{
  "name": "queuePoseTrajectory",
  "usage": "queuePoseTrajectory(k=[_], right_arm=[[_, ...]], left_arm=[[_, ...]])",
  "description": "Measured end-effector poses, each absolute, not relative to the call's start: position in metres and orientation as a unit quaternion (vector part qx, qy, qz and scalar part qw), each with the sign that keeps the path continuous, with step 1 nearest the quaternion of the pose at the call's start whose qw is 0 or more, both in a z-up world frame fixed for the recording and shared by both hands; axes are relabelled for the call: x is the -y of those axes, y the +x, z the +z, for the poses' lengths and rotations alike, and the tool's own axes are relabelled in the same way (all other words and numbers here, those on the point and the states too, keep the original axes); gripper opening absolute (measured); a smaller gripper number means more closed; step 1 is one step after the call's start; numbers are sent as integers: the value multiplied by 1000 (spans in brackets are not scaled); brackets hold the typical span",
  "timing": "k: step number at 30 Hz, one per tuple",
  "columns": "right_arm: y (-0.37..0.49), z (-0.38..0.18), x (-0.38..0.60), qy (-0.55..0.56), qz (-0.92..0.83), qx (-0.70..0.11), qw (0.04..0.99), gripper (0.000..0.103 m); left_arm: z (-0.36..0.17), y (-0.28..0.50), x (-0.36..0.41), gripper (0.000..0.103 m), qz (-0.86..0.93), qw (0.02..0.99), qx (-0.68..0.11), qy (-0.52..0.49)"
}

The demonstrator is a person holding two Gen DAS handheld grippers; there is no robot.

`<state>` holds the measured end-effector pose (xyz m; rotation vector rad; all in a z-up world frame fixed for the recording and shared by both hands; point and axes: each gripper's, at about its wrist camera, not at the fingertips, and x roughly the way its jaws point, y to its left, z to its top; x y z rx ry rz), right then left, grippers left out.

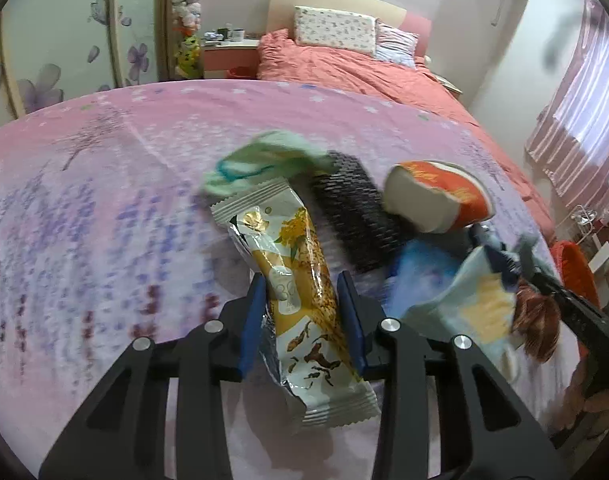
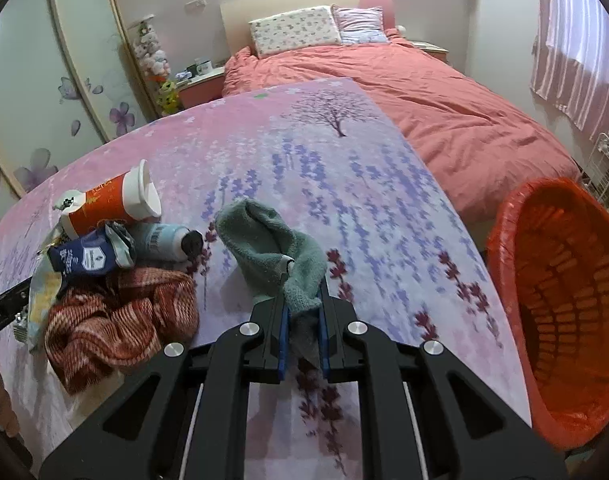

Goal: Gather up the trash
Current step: 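Grasp the green towel with the right gripper while the left gripper grasps the snack bag, then lift the green towel and the snack bag off the bed with both grippers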

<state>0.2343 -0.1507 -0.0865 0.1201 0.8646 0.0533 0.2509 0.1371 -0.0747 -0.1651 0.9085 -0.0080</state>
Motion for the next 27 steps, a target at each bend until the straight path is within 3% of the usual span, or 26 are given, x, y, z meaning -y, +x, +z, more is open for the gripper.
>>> queuePoseTrajectory(k=[8, 27], right_arm=[[238, -90, 154, 71, 26, -423, 903, 14], [234, -94, 160, 79, 32, -421, 903, 15]], left_arm=[[-83, 249, -159, 41, 26, 893, -441, -81], [-75, 245, -179, 34, 12, 898, -428, -97]])
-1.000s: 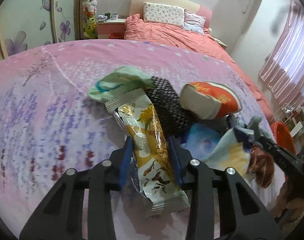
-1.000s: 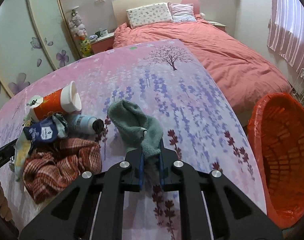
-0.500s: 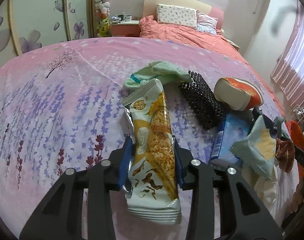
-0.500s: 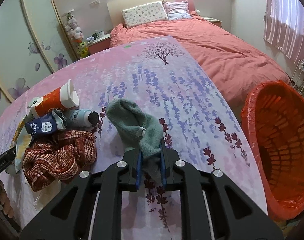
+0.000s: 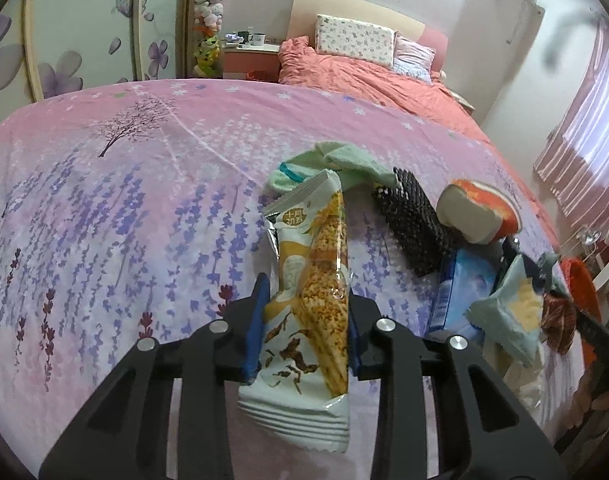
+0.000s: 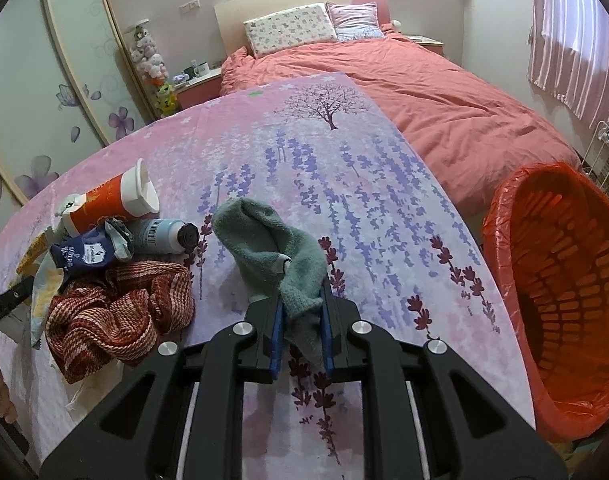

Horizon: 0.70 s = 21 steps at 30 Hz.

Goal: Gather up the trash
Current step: 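Lift the green towel and the snack bag off the bed with both grippers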

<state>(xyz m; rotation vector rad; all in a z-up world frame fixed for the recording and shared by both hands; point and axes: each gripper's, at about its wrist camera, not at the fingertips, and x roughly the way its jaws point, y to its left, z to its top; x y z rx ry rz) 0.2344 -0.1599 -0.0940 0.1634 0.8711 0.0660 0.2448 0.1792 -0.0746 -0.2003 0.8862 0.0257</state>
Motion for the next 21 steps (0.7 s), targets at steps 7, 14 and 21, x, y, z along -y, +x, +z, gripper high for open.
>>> queuePoseTrajectory(k=[7, 14, 21], right_arm=[[228, -95, 156, 74, 45, -421, 903, 15], [229, -96, 163, 94, 55, -418, 902, 20], [239, -94, 152, 70, 54, -420, 903, 31]], left_arm=[[-83, 244, -158, 36, 16, 899, -432, -62], [-85, 244, -156, 35, 23, 901, -431, -53], [-85, 245, -159, 35, 30, 899, -434, -52]])
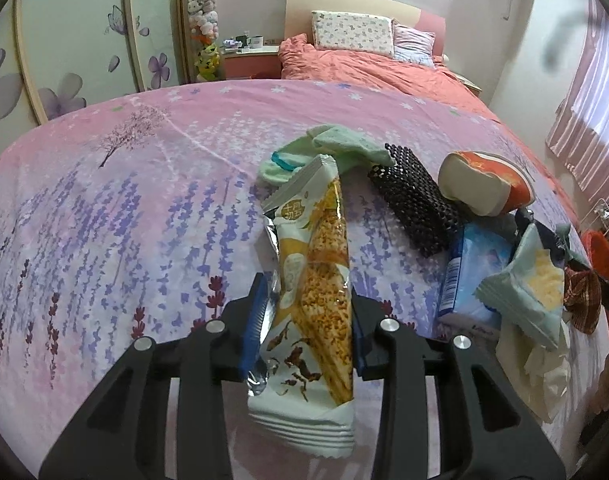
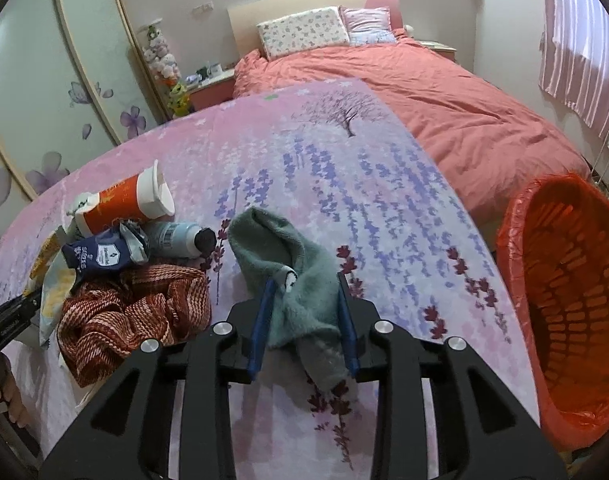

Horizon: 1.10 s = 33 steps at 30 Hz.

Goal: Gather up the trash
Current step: 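Lift the green towel and the snack bag off the bed with both grippers, then drop the green towel into the orange basket with the right gripper while the left carries the snack bag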

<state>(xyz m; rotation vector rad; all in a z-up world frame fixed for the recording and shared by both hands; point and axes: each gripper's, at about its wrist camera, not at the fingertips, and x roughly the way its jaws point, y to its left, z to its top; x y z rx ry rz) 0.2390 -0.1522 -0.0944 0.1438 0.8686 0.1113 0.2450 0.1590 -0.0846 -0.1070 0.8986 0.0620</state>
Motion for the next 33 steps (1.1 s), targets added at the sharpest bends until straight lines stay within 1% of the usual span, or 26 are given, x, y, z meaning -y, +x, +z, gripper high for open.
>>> queuePoseTrajectory(k=[2, 4, 8, 11, 12, 13, 15, 25, 33], right_arm=[[240, -95, 151, 67, 56, -422, 902, 18], [240, -95, 152, 72, 57, -424, 901, 16], [239, -96, 154, 78, 58, -424, 900, 15], [238, -97, 153, 76, 56, -424, 901, 15], [237, -97, 155, 79, 57, -423, 901, 12], [236, -96, 158, 87, 59, -421, 901, 11], [232, -95, 161, 94, 61, -418, 901, 10], [203, -65, 168, 96, 71, -384, 916, 10], [176, -40, 185, 105, 65, -354, 927, 10]], left_arm=[[-85, 245, -161, 30, 31, 900, -431, -53], [-85, 246, -163, 28, 28, 901, -429, -53], [-85, 244, -166, 27, 23, 902, -428, -62], [-85, 243, -171, 22, 19, 903, -424, -70], [-85, 242, -172, 20, 19, 903, -423, -70], [-84, 241, -172, 17, 19, 904, -422, -69], [-81, 238, -172, 15, 13, 906, -418, -67], [-40, 217, -157, 15, -3, 922, -384, -54], [-4, 200, -121, 15, -27, 931, -361, -43]])
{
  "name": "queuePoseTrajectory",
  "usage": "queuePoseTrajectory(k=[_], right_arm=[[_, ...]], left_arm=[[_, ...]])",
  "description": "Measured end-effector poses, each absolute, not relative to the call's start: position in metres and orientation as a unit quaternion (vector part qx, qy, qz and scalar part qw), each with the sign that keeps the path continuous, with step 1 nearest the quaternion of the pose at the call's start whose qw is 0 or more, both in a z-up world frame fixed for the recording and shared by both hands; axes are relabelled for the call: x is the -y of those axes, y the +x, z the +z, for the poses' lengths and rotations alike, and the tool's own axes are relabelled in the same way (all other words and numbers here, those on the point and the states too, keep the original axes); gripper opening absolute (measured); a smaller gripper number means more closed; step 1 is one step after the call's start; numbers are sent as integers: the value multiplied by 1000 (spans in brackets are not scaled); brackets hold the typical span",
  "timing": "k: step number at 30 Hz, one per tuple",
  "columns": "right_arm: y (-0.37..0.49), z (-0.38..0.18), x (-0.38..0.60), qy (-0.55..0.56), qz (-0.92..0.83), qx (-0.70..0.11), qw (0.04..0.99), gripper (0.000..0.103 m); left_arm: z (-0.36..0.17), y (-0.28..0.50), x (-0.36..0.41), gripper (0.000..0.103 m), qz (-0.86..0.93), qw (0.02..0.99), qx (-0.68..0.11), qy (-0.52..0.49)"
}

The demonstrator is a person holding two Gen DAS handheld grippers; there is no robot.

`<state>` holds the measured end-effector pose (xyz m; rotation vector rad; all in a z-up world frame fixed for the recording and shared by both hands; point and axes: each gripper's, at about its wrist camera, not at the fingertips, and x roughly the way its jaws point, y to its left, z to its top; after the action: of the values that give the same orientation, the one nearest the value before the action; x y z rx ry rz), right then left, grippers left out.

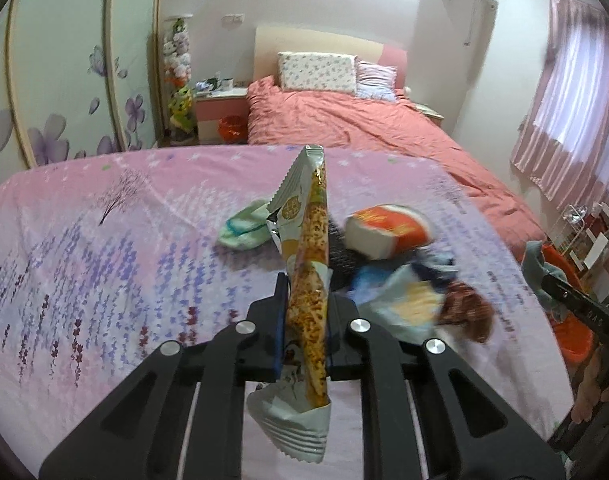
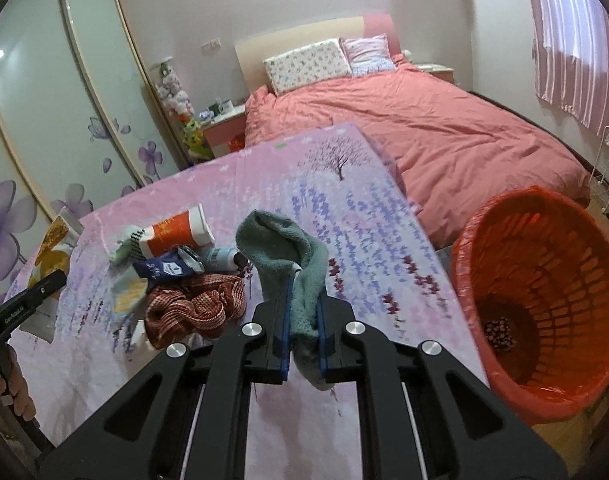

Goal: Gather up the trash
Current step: 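Drop the green towel into the orange basket with the right gripper while the left carries the snack bag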

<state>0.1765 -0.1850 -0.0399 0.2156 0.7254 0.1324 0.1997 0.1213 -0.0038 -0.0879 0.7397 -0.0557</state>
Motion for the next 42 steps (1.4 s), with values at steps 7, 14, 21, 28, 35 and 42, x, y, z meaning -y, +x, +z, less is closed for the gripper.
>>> queuePoseTrajectory(k=[7, 14, 21, 28, 35, 42], right_arm=[[151, -19, 212, 104, 35, -318, 942, 10], [127, -5, 246, 107, -9, -279, 954, 10], [118, -7, 287, 125, -55, -262, 956, 10], [125, -21, 325, 156, -90, -264, 947, 10], [130, -32, 353, 183, -111, -267, 940, 10], [132, -42, 378, 206, -124, -267, 933, 10]], left_arm=[[22, 190, -62, 15, -73, 935, -346, -27], [35, 184, 18, 15, -144, 931, -334, -7], [28, 183, 96, 16, -219, 917, -334, 9], [14, 187, 159, 16, -270, 899, -343, 19], [-3, 198, 203, 17, -305, 881, -361, 26], [-23, 211, 243, 18, -330, 863, -382, 27]])
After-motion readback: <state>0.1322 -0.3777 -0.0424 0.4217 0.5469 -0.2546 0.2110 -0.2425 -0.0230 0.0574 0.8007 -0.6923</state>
